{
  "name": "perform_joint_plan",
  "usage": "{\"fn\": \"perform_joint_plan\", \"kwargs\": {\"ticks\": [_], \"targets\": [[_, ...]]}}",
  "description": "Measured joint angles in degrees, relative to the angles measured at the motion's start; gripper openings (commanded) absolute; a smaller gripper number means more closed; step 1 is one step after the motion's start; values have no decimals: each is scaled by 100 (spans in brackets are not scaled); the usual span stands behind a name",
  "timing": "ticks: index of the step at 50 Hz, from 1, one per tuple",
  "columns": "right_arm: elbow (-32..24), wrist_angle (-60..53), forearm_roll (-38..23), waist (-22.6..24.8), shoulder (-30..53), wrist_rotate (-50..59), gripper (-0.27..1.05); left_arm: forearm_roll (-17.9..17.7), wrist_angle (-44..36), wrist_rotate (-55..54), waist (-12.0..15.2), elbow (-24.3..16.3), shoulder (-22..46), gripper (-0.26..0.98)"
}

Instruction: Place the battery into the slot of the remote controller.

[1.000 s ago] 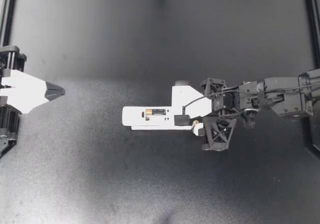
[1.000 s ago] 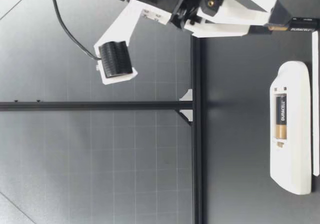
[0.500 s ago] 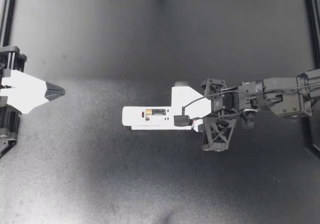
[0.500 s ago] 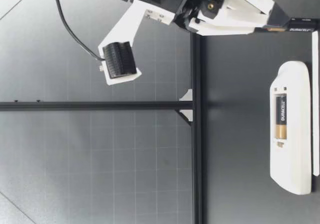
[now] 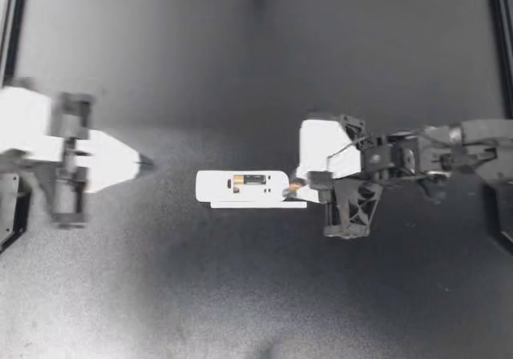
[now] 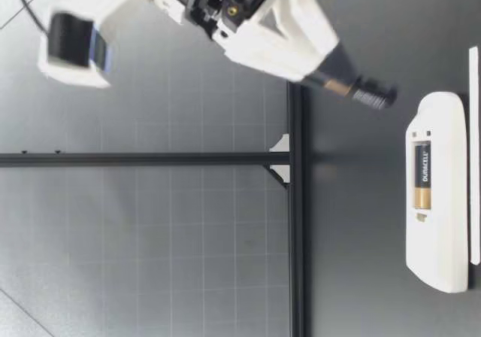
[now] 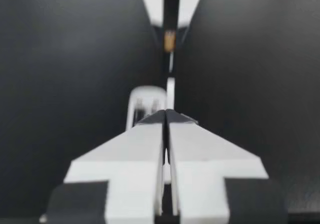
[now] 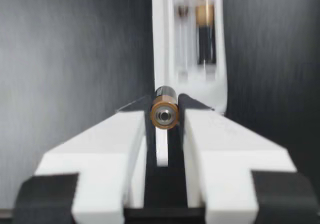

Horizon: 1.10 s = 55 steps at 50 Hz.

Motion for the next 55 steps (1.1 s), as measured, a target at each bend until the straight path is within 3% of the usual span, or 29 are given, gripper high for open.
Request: {"fn": "perform_joint_plan", "kwargs": {"ticks": [9,23,38,55], "targets": [[422,-1890,0,0,299,-9,2,0,352,0,62,-378,984,-12],[475,-2918,0,-35,940,-62,2,0,738,9,141,-1037,2391,-12],[475,-3146,0,-167,1195,-88,2,0,747,70,167,-1441,3305,-12],[299,-3059,-9,-193,1459,-88,2,0,712,44,167,-1564,3647,-12]]}}
